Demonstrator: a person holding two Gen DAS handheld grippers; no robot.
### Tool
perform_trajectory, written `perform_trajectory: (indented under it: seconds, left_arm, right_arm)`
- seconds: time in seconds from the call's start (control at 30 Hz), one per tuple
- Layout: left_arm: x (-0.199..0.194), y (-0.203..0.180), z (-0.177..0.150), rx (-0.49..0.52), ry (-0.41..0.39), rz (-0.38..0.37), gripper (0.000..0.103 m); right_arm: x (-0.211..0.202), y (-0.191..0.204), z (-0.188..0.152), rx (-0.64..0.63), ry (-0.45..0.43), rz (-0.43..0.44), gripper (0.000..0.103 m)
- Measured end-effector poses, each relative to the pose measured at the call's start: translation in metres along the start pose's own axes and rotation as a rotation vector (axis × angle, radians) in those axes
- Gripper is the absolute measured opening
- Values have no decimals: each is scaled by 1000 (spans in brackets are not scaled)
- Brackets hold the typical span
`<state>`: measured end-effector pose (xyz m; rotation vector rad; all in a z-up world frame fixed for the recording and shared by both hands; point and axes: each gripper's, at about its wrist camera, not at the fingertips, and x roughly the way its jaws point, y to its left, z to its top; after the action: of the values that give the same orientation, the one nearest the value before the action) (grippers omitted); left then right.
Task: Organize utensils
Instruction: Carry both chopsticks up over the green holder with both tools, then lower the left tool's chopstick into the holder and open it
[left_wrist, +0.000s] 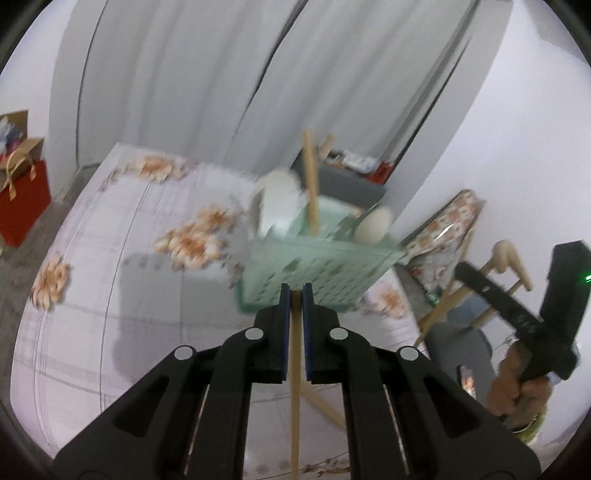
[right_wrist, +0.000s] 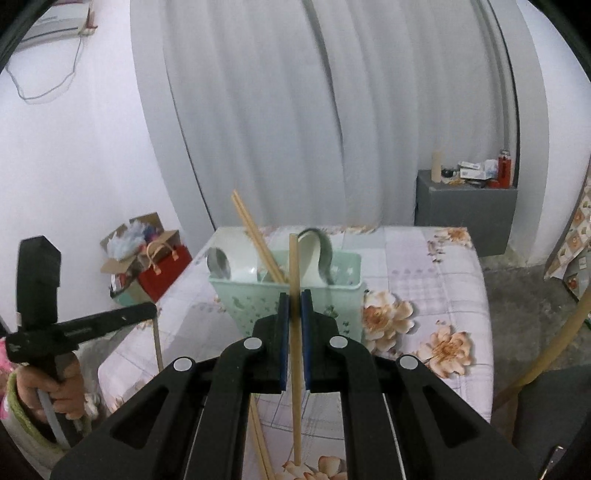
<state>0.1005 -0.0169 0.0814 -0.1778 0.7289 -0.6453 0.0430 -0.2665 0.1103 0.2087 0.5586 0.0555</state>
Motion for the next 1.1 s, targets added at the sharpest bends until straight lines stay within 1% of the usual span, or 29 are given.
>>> perform_trajectory:
  seconds: [0.27, 0.47, 0.53, 0.6, 0.77, 0.87, 1.0, 1.1]
  left_arm:
    - [-21, -35, 32, 79, -120, -47, 5]
    - [-30, -57, 59, 143, -205, -75, 5]
    - [-33, -68, 70, 175, -247, -80, 5]
    - [-36, -76, 81, 194, -290, -75, 5]
    - [-42, -90, 111, 201, -398, -60, 5]
    - [-47, -99, 130, 201, -483, -47, 5]
    - [-41, -110, 144, 211, -549, -20, 5]
    - [-24, -119, 146, 239, -571, 31, 5]
  right_arm:
    - [-20, -15, 10, 43, -52, -26, 6]
    - [-22, -29, 10, 88, -63, -11, 6]
    - [-20, -31, 10, 96, -64, -2, 6]
    - [-18, -30, 11, 99, -67, 4, 6]
    - [-22, -33, 16, 117, -95, 23, 6]
    - [-24, -36, 19, 121, -120, 29, 6]
    - [-26, -41, 21, 132, -137, 46, 6]
    - [-23, -46, 22, 135, -135, 54, 6]
